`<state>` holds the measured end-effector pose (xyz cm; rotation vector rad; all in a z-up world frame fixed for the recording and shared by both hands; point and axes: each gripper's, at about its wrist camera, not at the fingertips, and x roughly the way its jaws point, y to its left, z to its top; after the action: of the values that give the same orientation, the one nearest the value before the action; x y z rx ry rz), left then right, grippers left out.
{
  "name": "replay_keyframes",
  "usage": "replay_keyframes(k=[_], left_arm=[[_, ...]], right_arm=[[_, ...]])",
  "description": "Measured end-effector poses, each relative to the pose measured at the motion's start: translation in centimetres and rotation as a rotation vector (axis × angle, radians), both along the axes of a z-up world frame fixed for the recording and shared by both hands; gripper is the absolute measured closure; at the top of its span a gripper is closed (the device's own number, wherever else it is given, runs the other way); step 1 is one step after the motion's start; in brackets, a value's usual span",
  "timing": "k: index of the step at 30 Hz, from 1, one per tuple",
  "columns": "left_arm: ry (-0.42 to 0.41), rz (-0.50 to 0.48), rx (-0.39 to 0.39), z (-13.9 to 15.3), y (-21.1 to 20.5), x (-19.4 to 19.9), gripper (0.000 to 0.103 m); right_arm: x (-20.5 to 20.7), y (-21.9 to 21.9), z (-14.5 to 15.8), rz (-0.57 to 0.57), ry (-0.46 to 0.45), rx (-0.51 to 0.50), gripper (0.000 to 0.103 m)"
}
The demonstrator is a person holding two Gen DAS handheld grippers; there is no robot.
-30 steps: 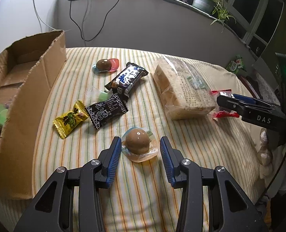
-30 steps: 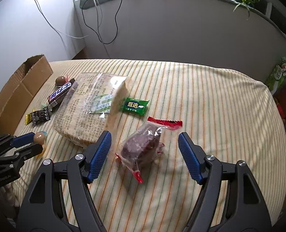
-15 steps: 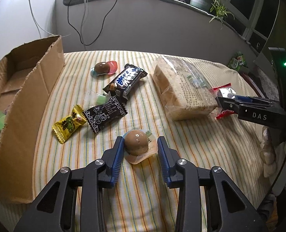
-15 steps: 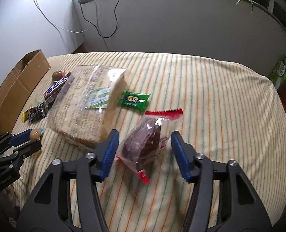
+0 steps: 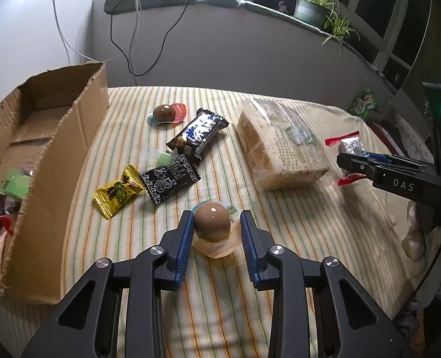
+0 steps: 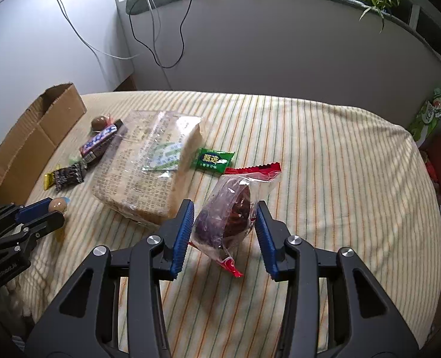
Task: Organize snacks
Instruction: 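Carry the chocolate egg and dark snack bag into the box and release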
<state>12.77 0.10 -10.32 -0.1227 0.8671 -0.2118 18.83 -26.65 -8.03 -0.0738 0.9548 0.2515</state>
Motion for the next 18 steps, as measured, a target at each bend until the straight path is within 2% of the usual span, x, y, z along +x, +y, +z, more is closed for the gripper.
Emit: replay_keyframes(k=[9, 18], left_arm=[[-0.058, 0.039, -0.008, 2.3, 2.1, -1.3, 0.073], [-0.122, 0.104, -0.004, 4.7, 5.7, -2.6, 0.073]], right_arm=[[-1.2, 1.8, 3.3, 0.047, -0.072, 0.005, 0.06], [-1.8, 6.9, 5.8, 0.145, -0.118, 0.031, 0.06]])
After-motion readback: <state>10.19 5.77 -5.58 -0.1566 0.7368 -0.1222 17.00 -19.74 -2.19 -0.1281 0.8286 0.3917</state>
